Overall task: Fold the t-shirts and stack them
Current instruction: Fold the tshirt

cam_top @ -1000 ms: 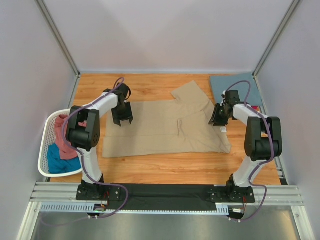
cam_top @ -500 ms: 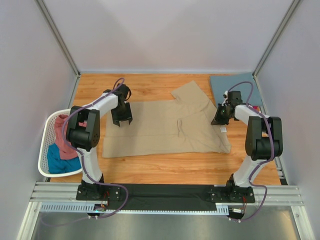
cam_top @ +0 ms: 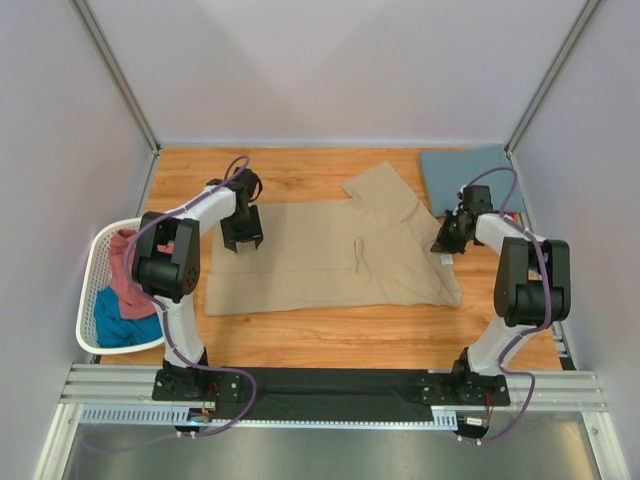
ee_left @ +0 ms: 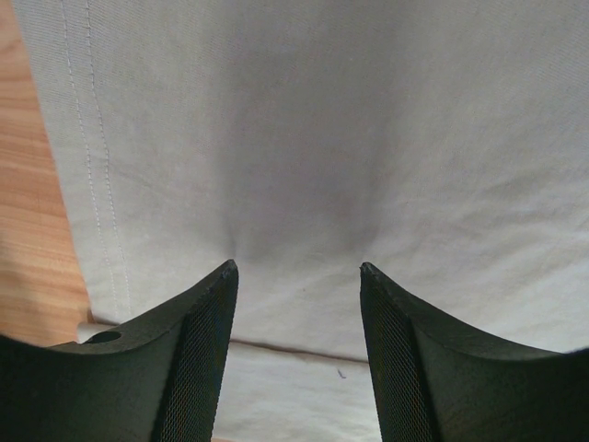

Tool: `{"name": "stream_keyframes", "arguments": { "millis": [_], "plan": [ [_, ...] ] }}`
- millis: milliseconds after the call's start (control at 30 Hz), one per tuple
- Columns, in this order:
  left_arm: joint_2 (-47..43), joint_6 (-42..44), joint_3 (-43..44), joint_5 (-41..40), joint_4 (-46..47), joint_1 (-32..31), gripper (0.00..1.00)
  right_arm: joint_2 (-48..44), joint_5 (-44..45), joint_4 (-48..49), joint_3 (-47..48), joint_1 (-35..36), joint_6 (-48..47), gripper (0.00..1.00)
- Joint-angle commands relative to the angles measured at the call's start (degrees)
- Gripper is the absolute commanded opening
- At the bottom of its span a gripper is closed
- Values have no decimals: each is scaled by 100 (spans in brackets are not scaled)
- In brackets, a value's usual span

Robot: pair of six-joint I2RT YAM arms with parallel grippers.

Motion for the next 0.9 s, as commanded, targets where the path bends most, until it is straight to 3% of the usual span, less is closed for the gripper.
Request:
{"name": "stream_keyframes", "arguments": {
  "millis": [0, 67, 300, 467, 867],
  "plan": [
    [-1, -57, 14, -69, -65, 18, 63, -332, -242, 120, -9, 3, 37, 4],
    [25, -57, 58, -60, -91, 18, 63, -403, -550, 41, 17, 3, -7, 18],
    [130, -48, 146, 124, -109, 18, 63, -632, -656, -337, -106, 3, -269, 33],
    [104, -57, 111, 177, -100, 18, 63, -131, -472, -513, -27, -14, -560, 35],
    [60, -31, 208, 265, -100, 18, 63, -245, -32, -1023, -71, -59, -578, 35]
  ]
}}
